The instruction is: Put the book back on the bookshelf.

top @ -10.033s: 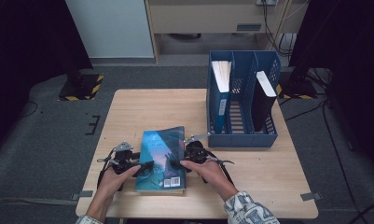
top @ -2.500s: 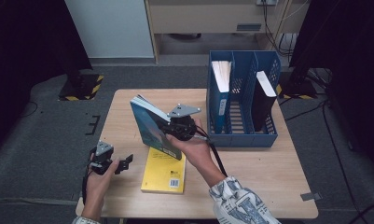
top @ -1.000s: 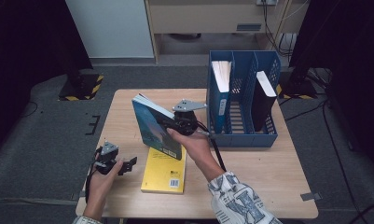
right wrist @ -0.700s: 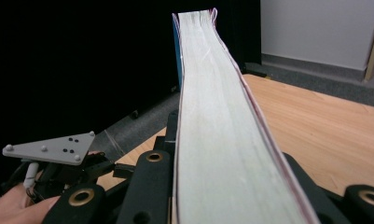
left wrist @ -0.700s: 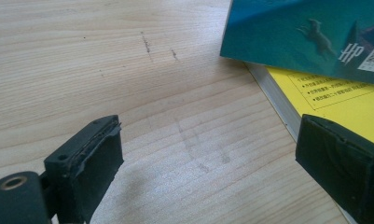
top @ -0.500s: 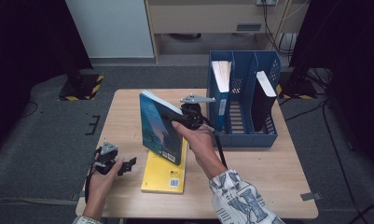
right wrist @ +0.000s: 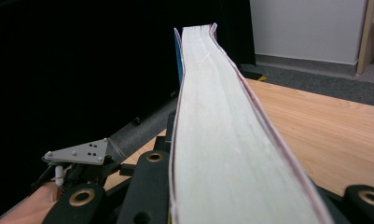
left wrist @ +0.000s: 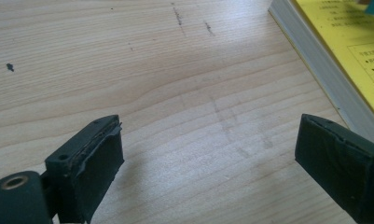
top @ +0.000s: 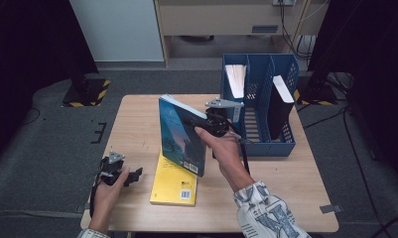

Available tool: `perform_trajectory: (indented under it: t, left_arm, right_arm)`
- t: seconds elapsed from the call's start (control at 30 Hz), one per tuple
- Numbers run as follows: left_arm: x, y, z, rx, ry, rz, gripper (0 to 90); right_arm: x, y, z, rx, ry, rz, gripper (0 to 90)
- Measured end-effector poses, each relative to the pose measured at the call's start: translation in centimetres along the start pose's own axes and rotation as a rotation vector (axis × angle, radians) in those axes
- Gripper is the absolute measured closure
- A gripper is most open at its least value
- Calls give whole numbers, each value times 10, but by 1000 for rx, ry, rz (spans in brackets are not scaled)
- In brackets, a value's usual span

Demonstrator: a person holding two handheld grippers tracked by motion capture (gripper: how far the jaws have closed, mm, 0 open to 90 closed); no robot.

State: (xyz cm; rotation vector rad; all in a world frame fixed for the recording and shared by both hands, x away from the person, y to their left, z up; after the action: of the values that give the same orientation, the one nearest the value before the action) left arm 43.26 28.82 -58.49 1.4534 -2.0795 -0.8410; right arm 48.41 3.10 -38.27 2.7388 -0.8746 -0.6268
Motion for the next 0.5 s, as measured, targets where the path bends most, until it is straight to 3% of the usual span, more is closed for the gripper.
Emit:
perform_trajectory:
  t: [0.17, 0.5]
  left_arm:
    - [-6, -2, 4, -20, 18, -21, 76]
    - [-6, -6, 7, -41, 25, -20, 72]
  right_arm:
    - [3, 16, 1, 8, -2, 11, 733]
    - [9, 42, 5, 16, -2, 26, 733]
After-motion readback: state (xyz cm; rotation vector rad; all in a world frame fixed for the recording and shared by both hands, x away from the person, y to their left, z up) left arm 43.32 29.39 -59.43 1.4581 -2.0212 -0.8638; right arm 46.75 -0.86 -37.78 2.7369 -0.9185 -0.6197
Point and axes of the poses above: each handheld gripper's, and its own axes: y roughly backward along the jaws, z roughly out of its underside, x roughly to its right, the point moved 9 cm from there along -y, roughly forward along the jaws, and after that the axes turned 1 degree about -x, right-handed, at the moved point
